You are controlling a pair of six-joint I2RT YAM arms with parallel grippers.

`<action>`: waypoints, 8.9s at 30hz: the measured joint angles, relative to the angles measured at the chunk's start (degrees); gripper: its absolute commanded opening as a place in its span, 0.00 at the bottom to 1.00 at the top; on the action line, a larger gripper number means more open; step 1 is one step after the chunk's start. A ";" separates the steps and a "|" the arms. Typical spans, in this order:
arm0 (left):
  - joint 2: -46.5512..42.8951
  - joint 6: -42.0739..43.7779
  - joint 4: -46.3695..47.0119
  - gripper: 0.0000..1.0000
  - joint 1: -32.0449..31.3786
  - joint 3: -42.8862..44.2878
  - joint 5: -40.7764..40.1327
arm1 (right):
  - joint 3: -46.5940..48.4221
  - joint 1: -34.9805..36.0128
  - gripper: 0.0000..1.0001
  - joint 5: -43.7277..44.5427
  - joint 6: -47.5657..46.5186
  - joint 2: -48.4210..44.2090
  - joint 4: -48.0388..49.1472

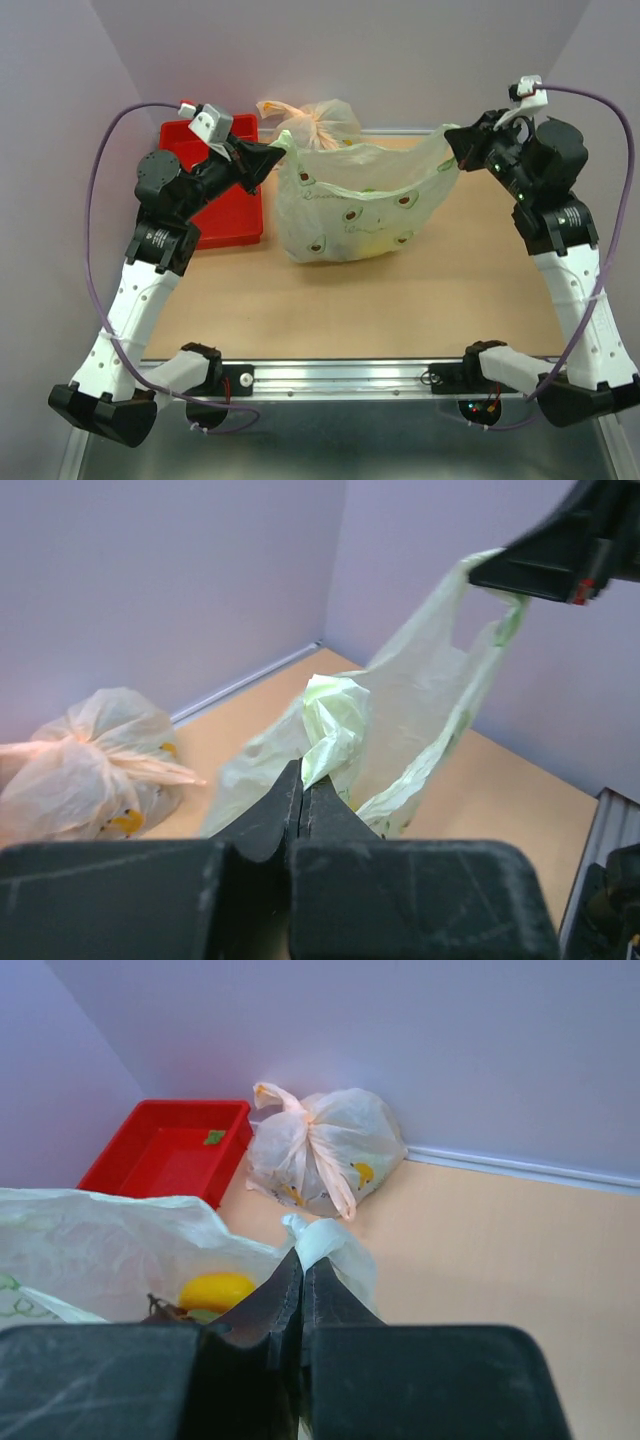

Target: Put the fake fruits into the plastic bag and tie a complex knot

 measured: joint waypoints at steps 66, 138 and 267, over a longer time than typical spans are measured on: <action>45.35 39.32 -47.56 0.99 -17.86 36.65 24.41 | -25.00 -0.04 0.00 -8.31 -8.70 -19.93 0.59; 53.02 48.61 -64.87 0.99 -22.32 47.21 19.26 | -36.70 -0.04 0.00 -9.53 -21.86 -26.14 7.56; 54.36 41.94 -34.84 0.00 -15.43 22.80 28.63 | -56.98 -0.04 0.96 -41.92 -13.42 7.08 60.00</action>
